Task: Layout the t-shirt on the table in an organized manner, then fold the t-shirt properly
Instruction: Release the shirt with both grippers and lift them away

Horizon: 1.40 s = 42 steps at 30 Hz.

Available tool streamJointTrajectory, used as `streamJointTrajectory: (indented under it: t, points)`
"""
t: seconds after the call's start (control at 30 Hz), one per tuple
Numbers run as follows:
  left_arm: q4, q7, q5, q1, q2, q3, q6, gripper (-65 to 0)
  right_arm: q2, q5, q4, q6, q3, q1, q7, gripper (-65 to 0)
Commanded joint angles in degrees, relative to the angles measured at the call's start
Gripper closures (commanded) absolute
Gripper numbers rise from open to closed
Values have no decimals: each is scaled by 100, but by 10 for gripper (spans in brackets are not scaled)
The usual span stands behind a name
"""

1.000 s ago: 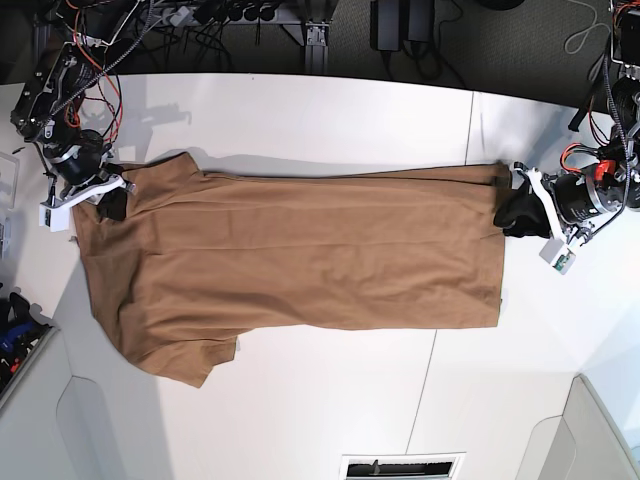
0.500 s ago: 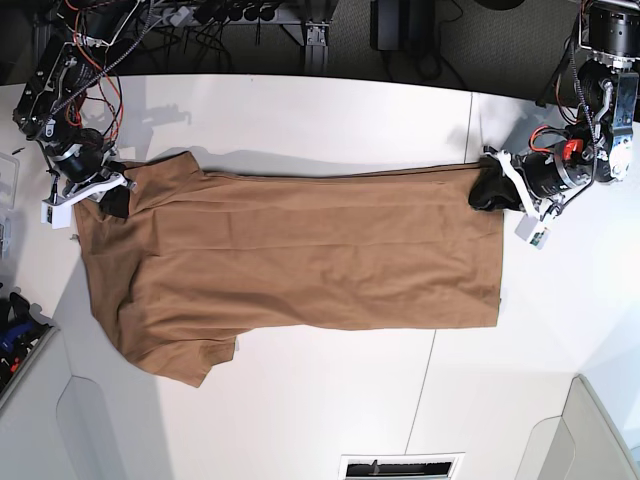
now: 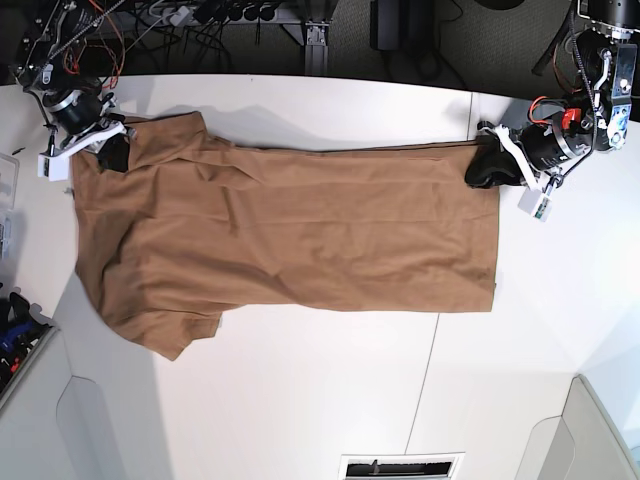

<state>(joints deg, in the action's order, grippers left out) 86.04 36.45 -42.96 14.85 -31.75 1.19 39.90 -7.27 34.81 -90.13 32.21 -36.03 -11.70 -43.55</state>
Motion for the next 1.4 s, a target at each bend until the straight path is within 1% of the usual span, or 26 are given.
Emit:
streamJointTrajectory:
  t: [0.0, 0.17, 0.27, 0.37, 0.53, 0.6, 0.67, 0.7, 0.77, 0.8, 0.83, 0.87, 0.93, 1.0, 1.1, 1.27, 1.37]
  points:
    - [138, 282, 166, 98, -83, 0, 10, -61, -63, 20, -192, 17, -26, -37, -11, 0]
    - [728, 280, 170, 509, -81, 2, 10, -61, -63, 15, -575, 17, -33, -378, -17, 0]
    - [938, 286, 216, 546, -81, 4, 10, -63, -66, 17, -649, 15, -33, -420, -9, 0]
    - [1034, 282, 229, 546, -79, 160, 10, -66, -66, 22, -785, 17, -35, -417, 24, 0]
    - [1034, 284, 9, 544, -83, 647, 10, -180, -118, 72, -1202, 15, -35, -369, 26, 0]
    - [1034, 339, -122, 544, -85, 870, 10, -207, -208, 149, -1360, 13, -39, -315, 24, 0]
    - [1034, 422, -278, 549, -94, 1091, 10, -214, -306, 144, -1427, 11, -39, -219, 24, 0]
    - [1034, 463, -380, 546, -122, 1172, 10, -214, -358, 142, -1427, 11, -39, -166, 24, -32]
    - [1034, 476, -584, 546, -254, 1274, 10, -214, -468, 140, -1425, -15, -39, -61, 24, -157]
    - [1034, 470, -649, 540, -328, 1322, 10, -214, -518, 114, -1423, -55, -39, 0, 26, -206]
    - [1034, 468, -713, 527, -387, 1373, 10, -214, -564, 66, -1416, -74, -39, 72, 28, -239]
    - [1034, 446, -763, 511, -444, 1434, 10, -214, -621, -13, -1403, -96, -37, 146, 50, -257]
    - [1036, 426, -901, 466, -549, 1534, 10, -218, -743, -212, -1290, -157, -39, 315, 157, -259]
    - [1036, 431, -911, 387, -640, 1543, 10, -241, -892, -415, -1073, -339, -37, 518, 339, -259]
    - [1036, 422, -911, 321, -750, 1543, 10, -278, -1128, -614, -544, -610, -37, 942, 463, -259]
    - [1034, 332, -835, 306, -844, 1541, 10, -282, -1460, -658, 798, -636, -37, 1930, 568, -260]
    - [1032, 81, -570, 306, -841, 1528, 10, -283, -1593, -702, 1755, -632, -37, 2553, 673, -307]
